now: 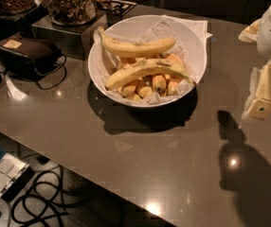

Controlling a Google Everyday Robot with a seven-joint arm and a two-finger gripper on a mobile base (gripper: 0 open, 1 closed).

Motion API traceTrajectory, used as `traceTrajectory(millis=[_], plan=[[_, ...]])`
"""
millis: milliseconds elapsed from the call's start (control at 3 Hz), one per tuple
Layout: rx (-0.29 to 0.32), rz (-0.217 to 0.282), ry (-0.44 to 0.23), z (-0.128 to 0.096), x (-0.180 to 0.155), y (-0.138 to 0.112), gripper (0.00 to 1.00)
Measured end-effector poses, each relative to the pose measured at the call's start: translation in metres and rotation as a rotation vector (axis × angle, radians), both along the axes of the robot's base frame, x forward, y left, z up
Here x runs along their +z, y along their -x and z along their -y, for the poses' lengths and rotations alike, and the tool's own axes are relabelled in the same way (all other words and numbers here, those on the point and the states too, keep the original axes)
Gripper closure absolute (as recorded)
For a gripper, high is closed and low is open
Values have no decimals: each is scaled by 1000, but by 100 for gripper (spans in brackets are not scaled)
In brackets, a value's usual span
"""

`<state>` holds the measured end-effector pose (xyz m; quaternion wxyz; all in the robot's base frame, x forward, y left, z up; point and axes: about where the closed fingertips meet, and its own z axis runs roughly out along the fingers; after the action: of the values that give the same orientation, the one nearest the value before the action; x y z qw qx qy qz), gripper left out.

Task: Pick banana from white bowl

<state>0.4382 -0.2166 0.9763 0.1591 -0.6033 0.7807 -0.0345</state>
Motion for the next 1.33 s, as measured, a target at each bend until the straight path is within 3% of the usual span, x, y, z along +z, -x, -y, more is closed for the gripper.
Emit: traceTrajectory(millis=[667, 1333], plan=[[21, 1, 10, -12, 4, -1, 0], [135, -37, 69, -65, 8, -8, 0]])
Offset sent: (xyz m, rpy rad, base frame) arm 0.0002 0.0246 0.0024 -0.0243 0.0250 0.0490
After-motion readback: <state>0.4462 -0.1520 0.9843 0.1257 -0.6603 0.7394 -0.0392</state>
